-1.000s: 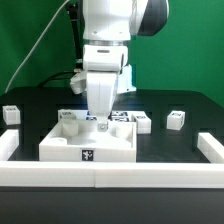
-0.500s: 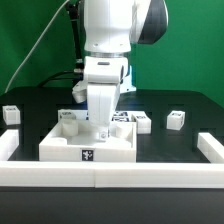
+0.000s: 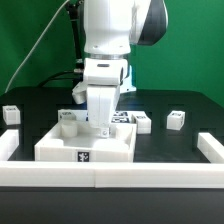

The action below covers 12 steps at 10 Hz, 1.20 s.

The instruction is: Assemble one leg

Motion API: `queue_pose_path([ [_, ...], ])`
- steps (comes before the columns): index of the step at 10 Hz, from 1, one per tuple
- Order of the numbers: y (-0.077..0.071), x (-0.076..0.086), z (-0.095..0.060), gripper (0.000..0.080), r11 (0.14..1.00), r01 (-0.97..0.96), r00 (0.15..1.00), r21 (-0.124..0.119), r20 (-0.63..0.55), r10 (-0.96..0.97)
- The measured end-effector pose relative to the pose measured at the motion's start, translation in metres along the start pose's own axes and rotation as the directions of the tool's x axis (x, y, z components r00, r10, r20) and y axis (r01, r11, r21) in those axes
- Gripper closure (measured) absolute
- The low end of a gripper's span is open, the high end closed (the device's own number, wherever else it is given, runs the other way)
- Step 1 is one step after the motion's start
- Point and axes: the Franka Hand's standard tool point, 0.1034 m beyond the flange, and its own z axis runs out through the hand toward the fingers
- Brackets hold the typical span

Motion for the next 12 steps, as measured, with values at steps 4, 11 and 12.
queue_pose_path([
  [4,0.002,0.000,-0.001,0.0741,1.000,-0.001,1.000,-0.006,-0.001,0.001],
  [11,0.011,-0.001,-0.009,0.0741,0.994,0.108,0.994,-0.012,0.018,-0.108],
  [12,0.009,0.004,-0.007,0.0741,0.991,0.133,0.991,-0.005,0.017,-0.133],
])
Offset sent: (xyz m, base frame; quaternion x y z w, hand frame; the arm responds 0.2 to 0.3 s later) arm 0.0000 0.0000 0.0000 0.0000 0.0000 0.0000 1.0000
